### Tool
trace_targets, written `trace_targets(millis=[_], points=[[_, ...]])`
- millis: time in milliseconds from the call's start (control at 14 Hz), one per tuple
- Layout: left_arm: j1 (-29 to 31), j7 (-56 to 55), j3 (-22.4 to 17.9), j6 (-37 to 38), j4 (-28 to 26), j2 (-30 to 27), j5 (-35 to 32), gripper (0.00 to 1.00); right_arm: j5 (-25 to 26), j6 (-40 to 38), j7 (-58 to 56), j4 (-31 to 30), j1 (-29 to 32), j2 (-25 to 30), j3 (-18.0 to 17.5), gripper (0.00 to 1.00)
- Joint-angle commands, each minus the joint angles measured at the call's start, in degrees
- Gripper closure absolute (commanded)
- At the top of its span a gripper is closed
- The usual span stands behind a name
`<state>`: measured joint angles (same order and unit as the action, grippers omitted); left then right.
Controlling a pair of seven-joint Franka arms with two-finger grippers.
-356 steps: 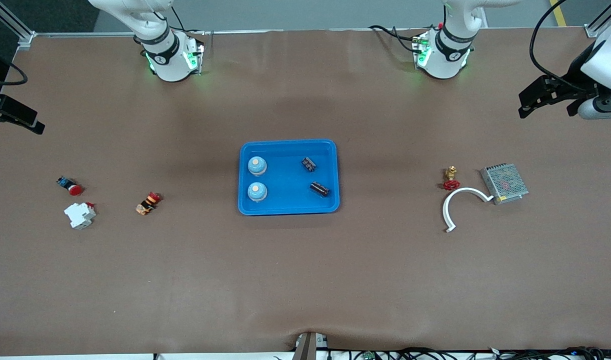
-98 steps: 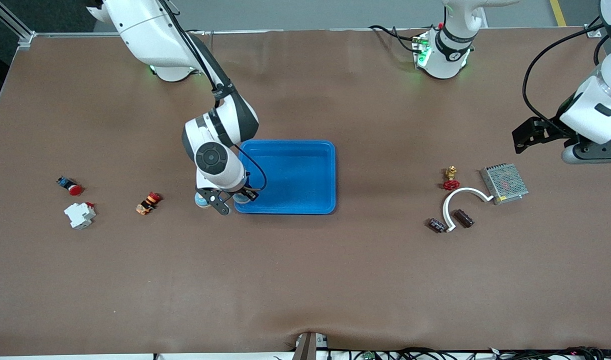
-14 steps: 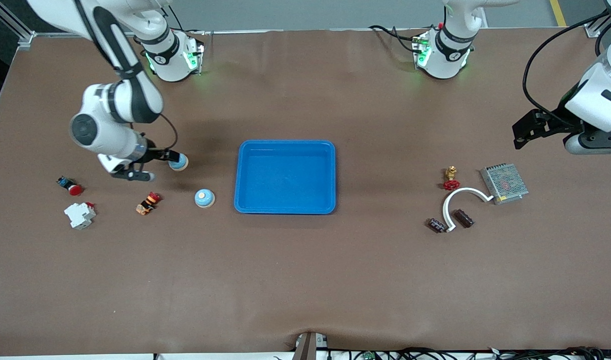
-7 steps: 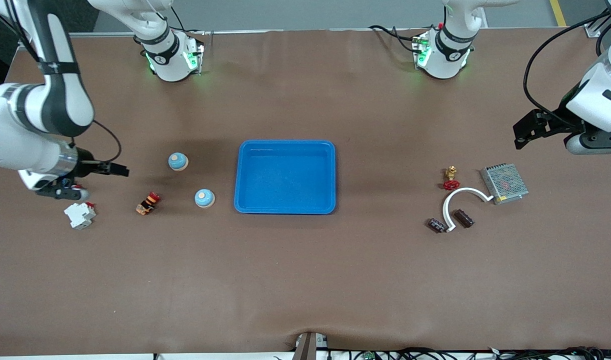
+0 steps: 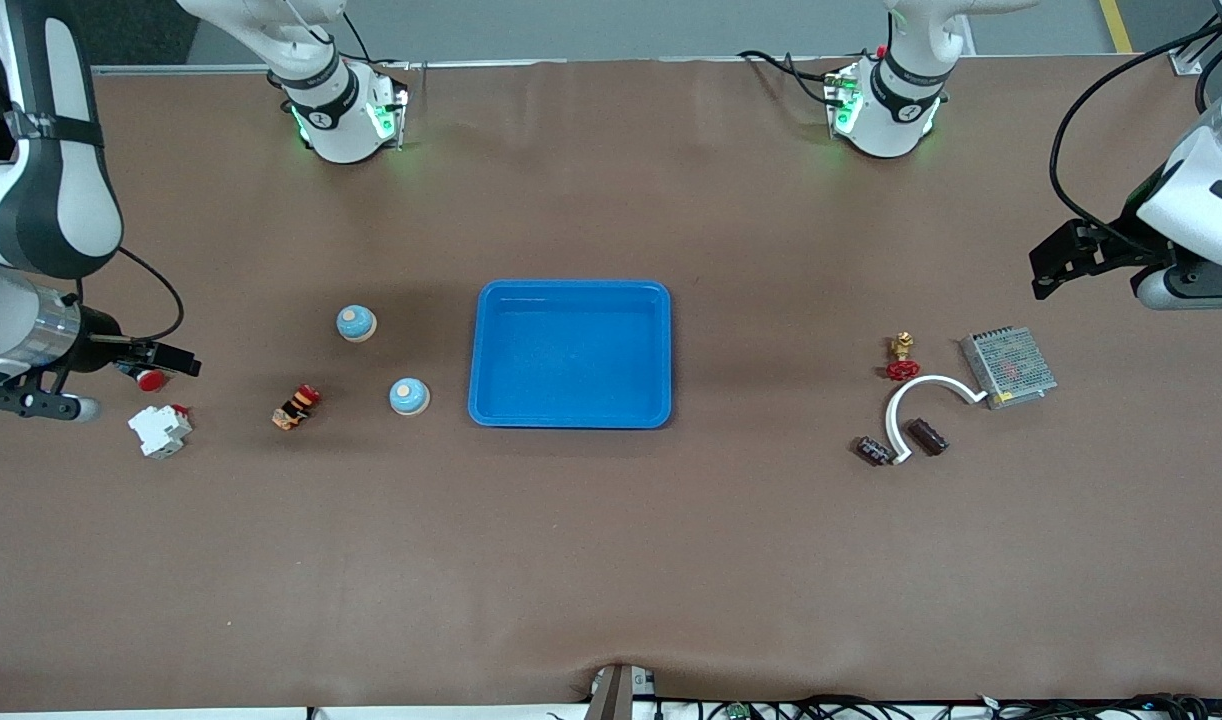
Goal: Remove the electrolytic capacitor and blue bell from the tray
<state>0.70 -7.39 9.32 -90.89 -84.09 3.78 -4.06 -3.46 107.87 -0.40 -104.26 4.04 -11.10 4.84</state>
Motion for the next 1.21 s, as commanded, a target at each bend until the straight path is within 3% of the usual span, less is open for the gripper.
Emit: trace_targets(millis=[0, 214, 1140], points=[[-0.1, 0.4, -0.1, -0.2, 0.6, 0.3, 0.4, 0.00, 1.1, -4.1, 0.2, 3.9, 0.7, 0.1, -0.5, 0.00], [-0.2, 0.4, -0.1, -0.1, 0.6, 0.3, 0.3, 0.00, 1.1, -7.3, -0.1, 7.0, -1.8, 0.2, 2.9, 0.00], [0.3, 1.4, -0.1, 4.5, 0.4, -0.4, 0.5, 0.00, 0.6, -20.4, -0.2, 17.6, -2.5, 5.1, 2.0, 0.00]])
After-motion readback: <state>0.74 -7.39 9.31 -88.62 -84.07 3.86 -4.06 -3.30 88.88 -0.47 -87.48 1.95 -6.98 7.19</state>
